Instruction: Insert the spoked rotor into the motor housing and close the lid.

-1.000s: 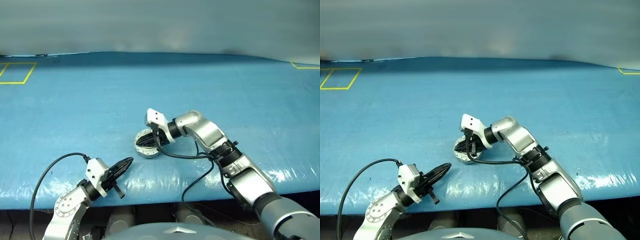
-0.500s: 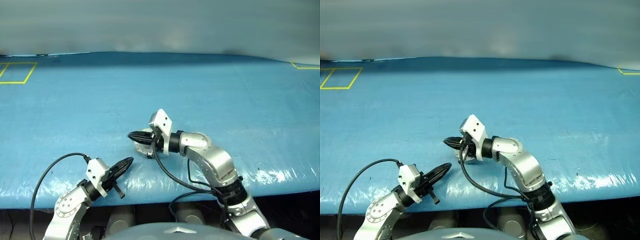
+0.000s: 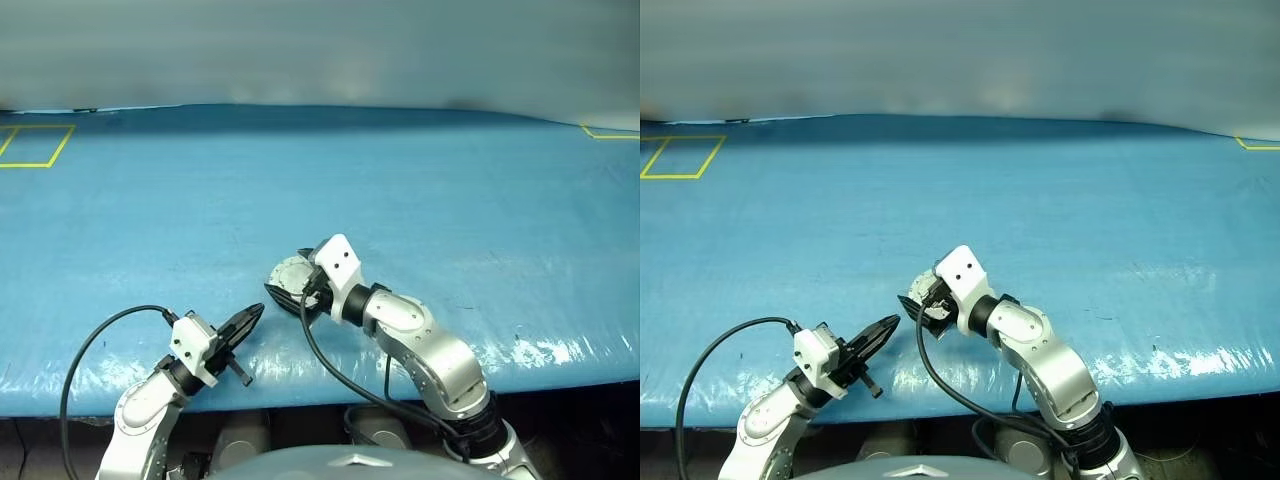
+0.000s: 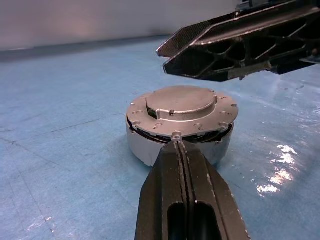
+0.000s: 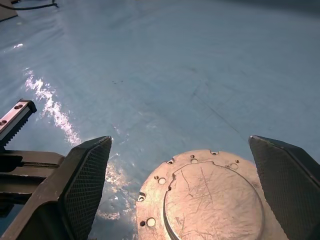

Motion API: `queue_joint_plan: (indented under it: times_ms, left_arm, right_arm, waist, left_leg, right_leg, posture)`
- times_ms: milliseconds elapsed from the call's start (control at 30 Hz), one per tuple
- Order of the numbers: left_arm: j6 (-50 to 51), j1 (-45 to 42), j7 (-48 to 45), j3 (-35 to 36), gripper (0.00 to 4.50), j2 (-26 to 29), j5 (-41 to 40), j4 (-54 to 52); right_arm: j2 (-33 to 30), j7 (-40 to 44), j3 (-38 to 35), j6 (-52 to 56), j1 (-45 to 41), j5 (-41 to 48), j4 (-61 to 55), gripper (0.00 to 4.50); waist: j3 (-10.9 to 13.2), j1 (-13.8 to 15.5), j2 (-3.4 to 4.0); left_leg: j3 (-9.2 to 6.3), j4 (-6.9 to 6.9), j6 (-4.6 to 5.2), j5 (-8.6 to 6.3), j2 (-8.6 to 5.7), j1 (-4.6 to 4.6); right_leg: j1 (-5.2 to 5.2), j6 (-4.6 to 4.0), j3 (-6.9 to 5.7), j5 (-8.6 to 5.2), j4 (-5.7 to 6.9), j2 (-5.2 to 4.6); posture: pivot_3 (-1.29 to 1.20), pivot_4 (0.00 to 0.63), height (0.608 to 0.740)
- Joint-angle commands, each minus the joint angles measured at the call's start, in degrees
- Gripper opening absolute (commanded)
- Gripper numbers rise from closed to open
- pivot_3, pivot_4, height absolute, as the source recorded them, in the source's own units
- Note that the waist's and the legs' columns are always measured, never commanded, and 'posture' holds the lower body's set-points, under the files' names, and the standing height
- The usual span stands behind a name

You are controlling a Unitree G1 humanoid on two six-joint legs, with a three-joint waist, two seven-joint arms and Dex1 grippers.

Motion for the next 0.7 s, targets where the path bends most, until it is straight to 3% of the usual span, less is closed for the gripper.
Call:
queue_joint_plan:
  times_ms: [33, 300, 667, 700]
  left_arm:
    - [-1.50, 0.33, 0.42, -0.08, 0.00, -0.11, 0.25, -0.29]
    - [-0.98, 0.57, 0.65, -0.79, 0.00, -0.16, 0.33, -0.46]
    - [-0.47, 0.08, 1.03, -1.17, 0.00, -0.26, 0.06, -0.66]
    - [-0.43, 0.06, 1.13, -1.17, 0.00, -0.26, 0.01, -0.74]
  right_arm:
    - [-0.05, -0.49, 0.33, -0.32, 0.31, 0.20, -0.74, 4.49]
    - [-3.35, -1.82, 2.20, -1.89, 0.01, -4.07, 1.07, 4.49]
    - [-3.04, -2.48, 2.17, -1.57, 0.18, -5.19, 2.51, 4.49]
    - [-3.02, -2.56, 2.22, -1.71, 0.18, -5.31, 2.61, 4.31]
  waist:
    - [0.00, 0.00, 0.00]
    - [0.00, 0.00, 0.00]
    - [0.00, 0.01, -0.01]
    - [0.00, 0.01, -0.01]
  left_leg:
    - [0.00, 0.00, 0.00, 0.00, 0.00, 0.00]
    - [0.00, 0.00, 0.00, 0.00, 0.00, 0.01]
    - [0.00, 0.00, 0.00, 0.00, 0.00, 0.01]
    - [0.00, 0.00, 0.00, 0.00, 0.00, 0.01]
  right_leg:
    - [0.00, 0.00, 0.00, 0.00, 0.00, 0.00]
    - [0.00, -0.02, 0.00, -0.01, 0.01, 0.00]
    - [0.01, 0.00, 0.00, -0.01, 0.00, 0.00]
    - [0.01, 0.00, 0.00, -0.01, 0.00, 0.01]
  posture:
    - [0.00, 0.150, 0.740]
    - [0.00, 0.150, 0.740]
    - [0.00, 0.150, 0.740]
    - [0.00, 0.150, 0.740]
